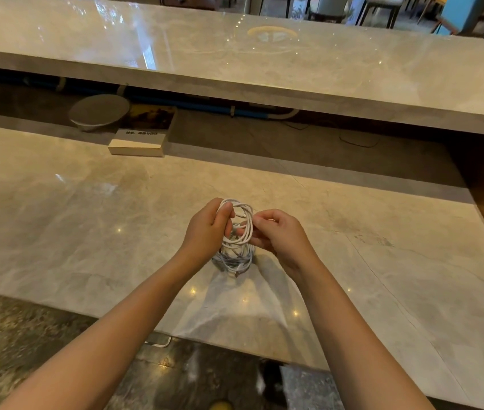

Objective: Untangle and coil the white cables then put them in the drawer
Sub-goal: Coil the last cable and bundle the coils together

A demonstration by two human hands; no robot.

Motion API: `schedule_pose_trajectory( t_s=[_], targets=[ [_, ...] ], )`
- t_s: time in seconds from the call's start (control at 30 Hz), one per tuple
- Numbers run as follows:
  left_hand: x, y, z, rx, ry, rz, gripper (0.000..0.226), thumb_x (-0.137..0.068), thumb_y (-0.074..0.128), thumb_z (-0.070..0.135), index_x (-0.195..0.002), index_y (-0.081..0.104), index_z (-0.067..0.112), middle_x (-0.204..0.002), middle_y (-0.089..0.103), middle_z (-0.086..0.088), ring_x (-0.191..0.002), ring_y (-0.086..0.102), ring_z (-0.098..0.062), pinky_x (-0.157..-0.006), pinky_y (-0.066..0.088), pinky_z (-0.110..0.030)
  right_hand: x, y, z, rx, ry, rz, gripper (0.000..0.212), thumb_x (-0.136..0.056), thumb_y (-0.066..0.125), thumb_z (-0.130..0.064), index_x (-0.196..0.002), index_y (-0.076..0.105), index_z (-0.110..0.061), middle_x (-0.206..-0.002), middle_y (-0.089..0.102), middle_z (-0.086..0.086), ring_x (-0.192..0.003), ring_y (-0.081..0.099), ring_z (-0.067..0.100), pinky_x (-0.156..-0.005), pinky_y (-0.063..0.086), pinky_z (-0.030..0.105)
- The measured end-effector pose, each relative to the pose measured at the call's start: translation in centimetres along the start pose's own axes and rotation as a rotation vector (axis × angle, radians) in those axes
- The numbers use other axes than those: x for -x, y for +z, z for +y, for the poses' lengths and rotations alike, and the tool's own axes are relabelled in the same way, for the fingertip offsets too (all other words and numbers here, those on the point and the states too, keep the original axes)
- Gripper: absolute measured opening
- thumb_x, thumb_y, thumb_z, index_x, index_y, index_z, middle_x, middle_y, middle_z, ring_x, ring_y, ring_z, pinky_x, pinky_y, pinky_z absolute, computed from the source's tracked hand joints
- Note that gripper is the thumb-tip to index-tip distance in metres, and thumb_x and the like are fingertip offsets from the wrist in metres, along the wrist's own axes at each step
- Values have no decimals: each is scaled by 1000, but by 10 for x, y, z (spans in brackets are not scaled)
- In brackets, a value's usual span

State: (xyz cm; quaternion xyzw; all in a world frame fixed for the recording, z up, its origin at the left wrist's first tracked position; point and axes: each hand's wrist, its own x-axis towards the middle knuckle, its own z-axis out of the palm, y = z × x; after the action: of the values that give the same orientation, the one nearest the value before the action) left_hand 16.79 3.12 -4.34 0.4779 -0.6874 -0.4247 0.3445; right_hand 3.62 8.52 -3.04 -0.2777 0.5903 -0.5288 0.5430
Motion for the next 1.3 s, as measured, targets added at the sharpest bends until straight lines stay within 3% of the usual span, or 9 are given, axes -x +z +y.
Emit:
schedule_pose_trajectory(
  t_s=[0.17, 0.37, 0.43, 0.6, 0.73, 0.83, 1.0, 1.17, 1.3],
  targets=[
    [0, 0, 3, -94, 80, 34, 27, -100, 38, 21, -77, 51, 15, -58, 51, 6, -52, 48, -3, -51, 35, -15, 8, 3, -1, -280, 120, -92, 13, -84, 60, 6, -91, 61, -5, -73, 72, 8, -65, 70, 13, -64, 58, 22],
    [-1, 1, 7, -249, 229, 78, 22, -99, 42, 24, -87, 54, 10, -65, 53, 4, -57, 48, -13, -53, 37, -31, 7, 0, -1, -384, 179, -116, 10, -90, 54, 0, -95, 63, -1, -79, 68, 11, -70, 69, 16, -71, 59, 28],
    [-2, -1, 6, -243, 228, 67, 21, -99, 42, 24, -88, 56, 11, -66, 53, 5, -57, 48, -10, -53, 37, -28, 8, -2, -2, -380, 172, -158, 11, -91, 53, 0, -94, 63, -1, -79, 68, 11, -71, 69, 16, -71, 59, 28],
    [-4, 0, 7, -33, 19, -38, 26, -99, 42, 23, -79, 57, 17, -58, 49, 7, -49, 46, 0, -48, 33, -13, 9, -10, -3, -237, 102, -259, 12, -91, 54, -5, -97, 64, -5, -83, 68, 7, -77, 67, 14, -71, 57, 24],
    [-3, -2, 4, 178, -160, -91, 21, -98, 45, 27, -95, 62, 13, -57, 50, 4, -48, 46, -1, -49, 37, -12, 10, -8, 1, -213, 93, -251, 12, -91, 54, -5, -98, 64, -3, -85, 69, 9, -76, 68, 14, -72, 58, 25],
    [1, 0, 3, 241, -180, -53, 19, -97, 46, 26, -100, 60, 13, -58, 50, 4, -48, 47, -1, -48, 38, -14, 11, -7, 3, -118, 81, -239, 13, -92, 53, -6, -101, 62, -1, -88, 68, 11, -78, 67, 14, -74, 56, 25],
    [6, 6, 6, 335, -194, 27, 17, -98, 44, 21, -90, 58, 17, -54, 47, 8, -45, 43, 0, -45, 36, -15, 12, -5, 1, -45, 63, -284, 11, -94, 52, -8, -96, 61, -3, -92, 67, 13, -82, 65, 18, -77, 56, 26],
    [10, 7, 15, 550, -295, -36, 21, -99, 43, 18, -86, 59, 16, -52, 44, 7, -47, 43, -5, -46, 37, -18, 17, -13, -5, -109, 68, -405, 13, -90, 54, -3, -98, 63, -6, -91, 70, 7, -83, 69, 15, -74, 57, 24],
    [11, 4, 19, 572, -289, -65, 19, -98, 44, 17, -87, 59, 12, -51, 44, 8, -46, 42, -5, -44, 38, -17, 19, -13, -4, -131, 87, -441, 25, -91, 52, -4, -115, 59, 2, -98, 67, 9, -86, 66, 15, -75, 54, 22]
  ],
)
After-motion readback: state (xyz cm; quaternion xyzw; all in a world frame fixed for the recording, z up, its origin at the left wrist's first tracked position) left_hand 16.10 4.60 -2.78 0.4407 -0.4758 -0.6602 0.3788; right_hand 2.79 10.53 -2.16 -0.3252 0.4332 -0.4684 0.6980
